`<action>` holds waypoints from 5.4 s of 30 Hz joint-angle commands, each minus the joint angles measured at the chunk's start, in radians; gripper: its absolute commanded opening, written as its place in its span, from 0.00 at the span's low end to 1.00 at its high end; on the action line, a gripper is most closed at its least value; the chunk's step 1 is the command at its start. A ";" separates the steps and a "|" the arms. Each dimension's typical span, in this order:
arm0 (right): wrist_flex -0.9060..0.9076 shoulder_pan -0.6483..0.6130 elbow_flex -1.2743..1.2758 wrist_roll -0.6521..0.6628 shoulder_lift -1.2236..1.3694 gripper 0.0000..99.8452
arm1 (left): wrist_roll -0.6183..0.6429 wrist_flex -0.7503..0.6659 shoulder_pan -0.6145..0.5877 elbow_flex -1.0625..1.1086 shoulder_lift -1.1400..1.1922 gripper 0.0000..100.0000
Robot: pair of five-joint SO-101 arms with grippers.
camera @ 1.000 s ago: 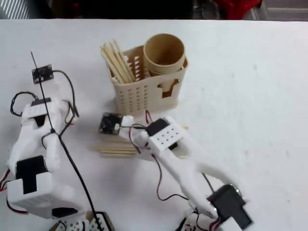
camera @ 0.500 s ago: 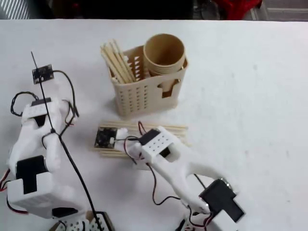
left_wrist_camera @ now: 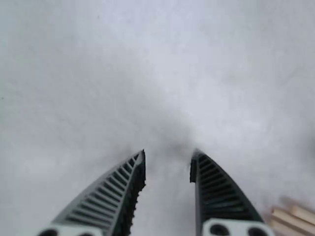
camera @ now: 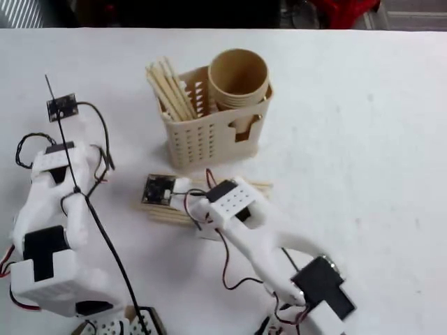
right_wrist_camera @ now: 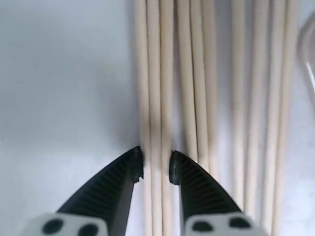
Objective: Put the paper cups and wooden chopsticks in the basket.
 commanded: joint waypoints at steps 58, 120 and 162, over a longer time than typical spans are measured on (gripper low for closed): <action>-1.112 0.153 0.009 -0.582 -0.295 0.02 | 0.006 -0.023 0.004 -0.009 -0.004 0.17; -0.189 0.015 -0.021 -0.089 0.050 0.05 | 0.006 -0.023 0.004 -0.008 -0.004 0.17; -0.782 0.079 -0.325 -0.408 -0.487 0.02 | 0.006 -0.023 0.007 -0.006 -0.004 0.17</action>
